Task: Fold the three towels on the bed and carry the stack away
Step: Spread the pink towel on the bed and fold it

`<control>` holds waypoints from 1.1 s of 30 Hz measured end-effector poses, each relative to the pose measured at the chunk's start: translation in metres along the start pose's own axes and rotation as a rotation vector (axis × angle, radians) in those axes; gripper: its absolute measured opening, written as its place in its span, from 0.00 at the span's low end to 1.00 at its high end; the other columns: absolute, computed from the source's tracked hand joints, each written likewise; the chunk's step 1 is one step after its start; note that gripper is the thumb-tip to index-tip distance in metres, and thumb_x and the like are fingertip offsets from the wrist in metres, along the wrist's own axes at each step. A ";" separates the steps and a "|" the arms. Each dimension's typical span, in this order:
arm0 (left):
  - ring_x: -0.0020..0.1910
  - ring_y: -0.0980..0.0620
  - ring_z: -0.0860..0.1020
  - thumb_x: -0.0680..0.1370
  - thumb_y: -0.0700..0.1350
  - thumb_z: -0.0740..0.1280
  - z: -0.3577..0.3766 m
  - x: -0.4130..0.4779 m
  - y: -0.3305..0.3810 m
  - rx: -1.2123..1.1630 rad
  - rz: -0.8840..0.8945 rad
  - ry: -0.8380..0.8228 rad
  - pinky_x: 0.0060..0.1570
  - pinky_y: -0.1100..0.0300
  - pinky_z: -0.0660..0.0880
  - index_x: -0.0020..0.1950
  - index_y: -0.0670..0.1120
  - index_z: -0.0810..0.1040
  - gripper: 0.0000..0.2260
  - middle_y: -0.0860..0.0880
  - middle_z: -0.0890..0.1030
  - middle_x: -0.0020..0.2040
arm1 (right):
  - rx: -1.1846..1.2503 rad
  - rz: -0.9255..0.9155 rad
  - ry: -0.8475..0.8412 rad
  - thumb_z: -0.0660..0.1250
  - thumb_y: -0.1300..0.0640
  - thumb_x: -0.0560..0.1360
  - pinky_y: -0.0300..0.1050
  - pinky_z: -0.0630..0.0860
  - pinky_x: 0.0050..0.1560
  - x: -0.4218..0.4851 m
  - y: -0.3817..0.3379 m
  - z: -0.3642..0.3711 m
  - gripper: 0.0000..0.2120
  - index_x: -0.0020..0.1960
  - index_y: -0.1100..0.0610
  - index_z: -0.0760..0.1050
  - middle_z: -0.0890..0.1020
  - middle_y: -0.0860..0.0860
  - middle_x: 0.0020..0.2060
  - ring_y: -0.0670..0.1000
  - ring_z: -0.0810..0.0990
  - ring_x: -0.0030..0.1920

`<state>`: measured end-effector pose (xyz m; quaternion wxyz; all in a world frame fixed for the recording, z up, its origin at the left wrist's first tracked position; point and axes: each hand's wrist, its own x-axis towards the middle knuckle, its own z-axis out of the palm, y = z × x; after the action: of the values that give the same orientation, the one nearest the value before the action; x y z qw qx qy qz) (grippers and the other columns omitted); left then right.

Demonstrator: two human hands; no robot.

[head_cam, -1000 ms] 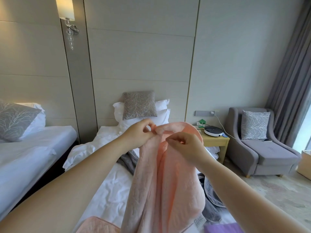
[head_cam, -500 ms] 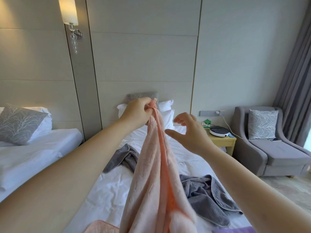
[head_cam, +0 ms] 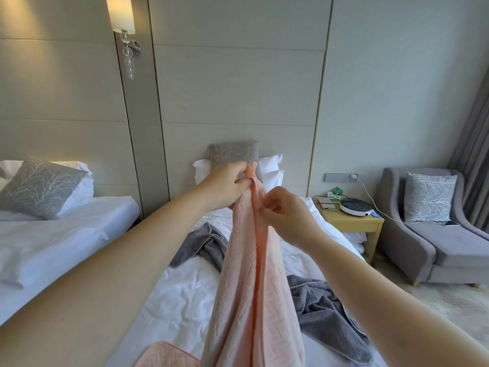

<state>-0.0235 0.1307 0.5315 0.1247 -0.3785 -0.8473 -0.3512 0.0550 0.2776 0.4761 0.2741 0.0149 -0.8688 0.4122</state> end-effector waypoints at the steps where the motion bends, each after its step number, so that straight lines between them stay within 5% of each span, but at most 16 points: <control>1: 0.36 0.47 0.76 0.80 0.40 0.61 -0.001 -0.002 -0.004 -0.038 -0.029 -0.028 0.41 0.50 0.77 0.44 0.42 0.75 0.06 0.44 0.75 0.39 | 0.040 0.019 0.059 0.66 0.62 0.72 0.32 0.69 0.35 0.001 0.000 -0.002 0.07 0.40 0.51 0.72 0.79 0.46 0.35 0.44 0.76 0.35; 4: 0.34 0.51 0.82 0.81 0.37 0.59 0.000 -0.006 -0.013 -0.253 -0.200 -0.123 0.35 0.59 0.80 0.50 0.38 0.76 0.07 0.41 0.80 0.40 | 0.215 0.027 0.128 0.62 0.63 0.72 0.29 0.67 0.27 0.001 -0.004 -0.007 0.10 0.43 0.47 0.70 0.78 0.46 0.36 0.39 0.73 0.29; 7: 0.36 0.51 0.83 0.80 0.32 0.58 0.006 -0.003 -0.009 -0.612 -0.324 -0.110 0.40 0.60 0.81 0.47 0.41 0.77 0.10 0.41 0.81 0.43 | 0.154 -0.046 0.038 0.61 0.61 0.73 0.30 0.67 0.27 -0.007 -0.008 0.004 0.11 0.42 0.44 0.71 0.78 0.46 0.41 0.40 0.73 0.27; 12: 0.35 0.56 0.82 0.78 0.31 0.63 0.008 0.005 0.001 -0.869 -0.339 0.092 0.38 0.66 0.80 0.47 0.39 0.76 0.04 0.43 0.80 0.43 | -0.026 -0.068 0.207 0.68 0.52 0.74 0.43 0.77 0.44 -0.006 -0.005 0.015 0.06 0.43 0.53 0.79 0.78 0.48 0.46 0.46 0.79 0.40; 15: 0.38 0.54 0.82 0.78 0.31 0.63 0.000 0.012 0.018 -0.966 -0.289 0.182 0.40 0.65 0.80 0.49 0.37 0.75 0.03 0.43 0.79 0.45 | -0.081 -0.124 0.287 0.70 0.49 0.71 0.46 0.77 0.45 0.005 -0.014 0.008 0.08 0.41 0.53 0.78 0.77 0.48 0.43 0.48 0.78 0.39; 18: 0.39 0.53 0.81 0.78 0.31 0.62 -0.020 0.026 0.043 -1.055 -0.173 0.258 0.44 0.63 0.81 0.46 0.38 0.73 0.04 0.43 0.79 0.44 | -0.126 -0.219 0.376 0.71 0.46 0.70 0.39 0.73 0.41 0.031 -0.037 -0.010 0.10 0.42 0.52 0.77 0.76 0.47 0.42 0.45 0.76 0.37; 21: 0.38 0.54 0.83 0.78 0.33 0.64 -0.043 0.038 0.063 -1.035 -0.087 0.293 0.44 0.62 0.81 0.47 0.40 0.75 0.03 0.43 0.81 0.45 | -0.190 -0.266 0.459 0.70 0.45 0.72 0.28 0.67 0.34 0.055 -0.061 -0.028 0.13 0.40 0.55 0.76 0.73 0.46 0.39 0.41 0.72 0.32; 26: 0.37 0.54 0.84 0.75 0.35 0.69 -0.054 0.039 0.071 -0.836 -0.032 0.328 0.39 0.64 0.79 0.47 0.42 0.76 0.04 0.43 0.82 0.46 | -0.302 -0.190 0.425 0.66 0.44 0.72 0.44 0.69 0.33 0.063 -0.069 -0.021 0.16 0.35 0.54 0.68 0.73 0.49 0.38 0.49 0.73 0.34; 30: 0.39 0.53 0.84 0.75 0.35 0.69 -0.060 0.037 0.063 -0.774 -0.022 0.422 0.40 0.65 0.79 0.45 0.44 0.77 0.05 0.44 0.82 0.45 | -0.280 -0.196 0.341 0.66 0.52 0.70 0.40 0.62 0.29 0.059 -0.060 -0.021 0.09 0.42 0.52 0.66 0.70 0.46 0.40 0.42 0.68 0.32; 33: 0.37 0.55 0.84 0.75 0.35 0.68 -0.067 0.038 0.056 -0.753 0.004 0.518 0.40 0.65 0.79 0.44 0.45 0.76 0.06 0.47 0.82 0.41 | -0.289 -0.152 0.254 0.62 0.60 0.68 0.41 0.62 0.31 0.055 -0.047 -0.025 0.08 0.45 0.52 0.67 0.71 0.46 0.39 0.48 0.69 0.36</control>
<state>-0.0120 0.1319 0.6263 0.1869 -0.2986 -0.6009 -0.7175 0.0319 0.2752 0.5489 0.4112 -0.0112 -0.8736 0.2600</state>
